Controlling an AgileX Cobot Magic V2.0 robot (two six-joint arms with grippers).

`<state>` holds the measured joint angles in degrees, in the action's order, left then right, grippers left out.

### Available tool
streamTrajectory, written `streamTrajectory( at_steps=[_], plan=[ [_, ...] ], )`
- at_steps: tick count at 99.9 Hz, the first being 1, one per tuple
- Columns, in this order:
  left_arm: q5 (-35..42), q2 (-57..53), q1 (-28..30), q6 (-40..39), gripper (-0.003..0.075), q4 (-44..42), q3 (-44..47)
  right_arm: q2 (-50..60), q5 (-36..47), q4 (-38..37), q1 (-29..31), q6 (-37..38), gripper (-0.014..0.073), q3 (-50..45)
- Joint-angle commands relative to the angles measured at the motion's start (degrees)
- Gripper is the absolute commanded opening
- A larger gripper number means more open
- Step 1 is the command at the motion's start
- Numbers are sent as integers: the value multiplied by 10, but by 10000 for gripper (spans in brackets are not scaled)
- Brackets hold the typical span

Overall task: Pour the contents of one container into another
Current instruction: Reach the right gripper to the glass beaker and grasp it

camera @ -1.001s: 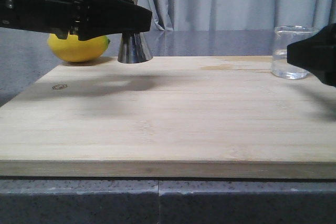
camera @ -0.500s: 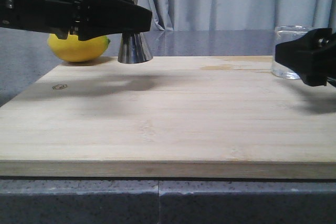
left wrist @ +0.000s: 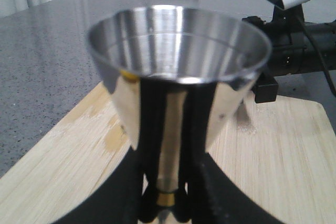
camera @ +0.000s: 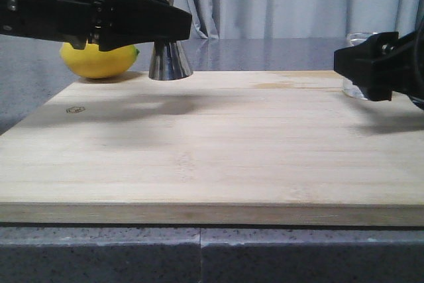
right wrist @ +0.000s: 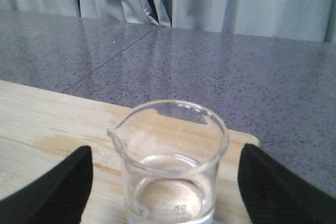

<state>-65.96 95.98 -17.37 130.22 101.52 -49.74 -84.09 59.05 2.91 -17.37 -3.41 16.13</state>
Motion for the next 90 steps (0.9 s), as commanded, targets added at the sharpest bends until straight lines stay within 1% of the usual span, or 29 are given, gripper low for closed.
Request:
streamTrajectory(
  at_steps=[1,90],
  plan=[
    [-67,-26,-5,-7,-18,46,-16,4,53,-8,-1,0,499,16],
    [-67,-26,-5,-7,-18,46,-16,-2,61,-8,-1,1,499,19]
  ],
)
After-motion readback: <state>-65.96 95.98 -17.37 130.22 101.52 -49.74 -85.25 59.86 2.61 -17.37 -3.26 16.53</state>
